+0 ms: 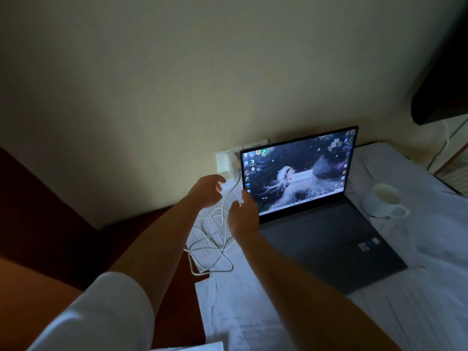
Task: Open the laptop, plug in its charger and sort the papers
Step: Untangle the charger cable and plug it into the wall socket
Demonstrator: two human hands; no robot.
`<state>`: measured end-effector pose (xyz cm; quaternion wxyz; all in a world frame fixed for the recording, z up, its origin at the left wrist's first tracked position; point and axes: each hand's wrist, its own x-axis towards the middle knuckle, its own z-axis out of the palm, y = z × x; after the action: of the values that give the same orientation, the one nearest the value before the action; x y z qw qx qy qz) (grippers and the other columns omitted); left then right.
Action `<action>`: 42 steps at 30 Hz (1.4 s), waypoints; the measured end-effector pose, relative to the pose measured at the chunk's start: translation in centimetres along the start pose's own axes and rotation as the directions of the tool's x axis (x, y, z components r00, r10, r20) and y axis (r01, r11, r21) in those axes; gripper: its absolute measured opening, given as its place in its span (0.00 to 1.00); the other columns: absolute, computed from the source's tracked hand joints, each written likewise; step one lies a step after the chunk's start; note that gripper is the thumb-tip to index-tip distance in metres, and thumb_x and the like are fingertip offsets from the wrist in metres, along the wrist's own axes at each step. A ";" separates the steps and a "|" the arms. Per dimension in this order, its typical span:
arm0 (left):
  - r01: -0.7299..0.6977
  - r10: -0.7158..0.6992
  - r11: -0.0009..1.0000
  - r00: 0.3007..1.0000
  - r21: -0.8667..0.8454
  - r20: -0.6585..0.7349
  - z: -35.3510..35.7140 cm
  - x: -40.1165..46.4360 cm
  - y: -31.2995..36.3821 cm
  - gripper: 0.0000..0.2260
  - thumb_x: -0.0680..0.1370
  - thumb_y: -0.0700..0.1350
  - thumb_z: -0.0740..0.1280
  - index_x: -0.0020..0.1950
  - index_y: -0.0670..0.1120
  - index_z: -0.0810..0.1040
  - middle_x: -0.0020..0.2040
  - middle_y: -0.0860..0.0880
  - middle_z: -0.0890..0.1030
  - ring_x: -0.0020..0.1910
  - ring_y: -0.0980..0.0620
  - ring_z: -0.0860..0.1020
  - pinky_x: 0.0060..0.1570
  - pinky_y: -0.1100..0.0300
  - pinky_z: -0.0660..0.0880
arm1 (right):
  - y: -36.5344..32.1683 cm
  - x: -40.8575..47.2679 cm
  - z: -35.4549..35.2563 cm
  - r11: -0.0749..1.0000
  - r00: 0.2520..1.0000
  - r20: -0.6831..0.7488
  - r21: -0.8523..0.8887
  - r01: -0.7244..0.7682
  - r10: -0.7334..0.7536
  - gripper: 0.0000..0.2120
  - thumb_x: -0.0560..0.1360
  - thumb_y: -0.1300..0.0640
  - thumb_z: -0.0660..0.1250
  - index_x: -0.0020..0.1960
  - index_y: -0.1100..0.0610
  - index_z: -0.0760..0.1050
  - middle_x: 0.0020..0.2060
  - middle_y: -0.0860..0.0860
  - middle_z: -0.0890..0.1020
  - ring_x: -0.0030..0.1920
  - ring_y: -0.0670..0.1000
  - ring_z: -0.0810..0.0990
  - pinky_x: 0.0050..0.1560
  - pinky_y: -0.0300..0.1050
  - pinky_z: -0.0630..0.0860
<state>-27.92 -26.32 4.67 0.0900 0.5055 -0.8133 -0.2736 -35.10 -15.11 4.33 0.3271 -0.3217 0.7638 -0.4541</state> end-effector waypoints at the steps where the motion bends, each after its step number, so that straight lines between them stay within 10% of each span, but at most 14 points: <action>1: -0.010 0.010 1.000 1.000 0.004 -0.003 -0.1 -0.8 0.3 0.18 0.73 0.34 0.67 0.62 0.45 0.76 0.54 0.47 0.81 0.56 0.50 0.77 0.55 0.64 0.69 | -0.2 -0.8 -0.6 1.000 1.000 0.010 -0.007 -0.002 0.002 0.21 0.80 0.62 0.55 0.73 0.59 0.62 0.71 0.55 0.67 0.71 0.53 0.66 0.69 0.43 0.62; 18: 0.090 -0.089 0.995 0.996 0.036 -0.026 4.4 -11.3 6.0 0.15 0.76 0.34 0.61 0.60 0.45 0.78 0.61 0.44 0.78 0.62 0.47 0.74 0.64 0.57 0.69 | 3.5 -6.5 -10.3 0.995 0.991 0.133 -0.100 0.018 -0.005 0.22 0.78 0.64 0.55 0.71 0.60 0.66 0.69 0.56 0.70 0.69 0.56 0.69 0.65 0.44 0.65; 28: 0.268 -0.268 0.963 0.955 -0.016 -0.129 10.3 -15.4 10.0 0.13 0.76 0.36 0.64 0.58 0.46 0.79 0.61 0.43 0.78 0.57 0.46 0.77 0.50 0.60 0.74 | 7.3 -5.1 -17.0 0.983 0.953 0.300 -0.158 0.097 -0.046 0.21 0.78 0.64 0.54 0.71 0.59 0.66 0.67 0.56 0.72 0.62 0.56 0.74 0.45 0.38 0.66; 38: 0.346 -0.347 0.938 0.926 -0.037 -0.150 17.8 -20.4 12.9 0.11 0.78 0.36 0.63 0.58 0.46 0.78 0.64 0.46 0.76 0.60 0.48 0.75 0.55 0.61 0.74 | 12.5 -6.5 -20.8 0.921 0.907 0.414 -0.318 0.224 -0.077 0.17 0.80 0.61 0.56 0.68 0.62 0.68 0.63 0.58 0.75 0.63 0.57 0.74 0.59 0.47 0.72; 42: 0.414 -0.416 0.909 0.898 -0.048 -0.141 19.0 -23.2 11.8 0.10 0.78 0.36 0.63 0.56 0.47 0.78 0.64 0.47 0.75 0.57 0.52 0.75 0.43 0.71 0.70 | 13.2 -8.1 -20.5 0.912 0.855 0.509 -0.299 0.282 -0.097 0.17 0.79 0.62 0.56 0.67 0.62 0.70 0.63 0.59 0.75 0.63 0.57 0.73 0.60 0.46 0.70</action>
<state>-34.13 4.65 -1.81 0.0940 0.6852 -0.6757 -0.2550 -49.23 6.21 1.73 0.3949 -0.5544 0.6920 -0.2404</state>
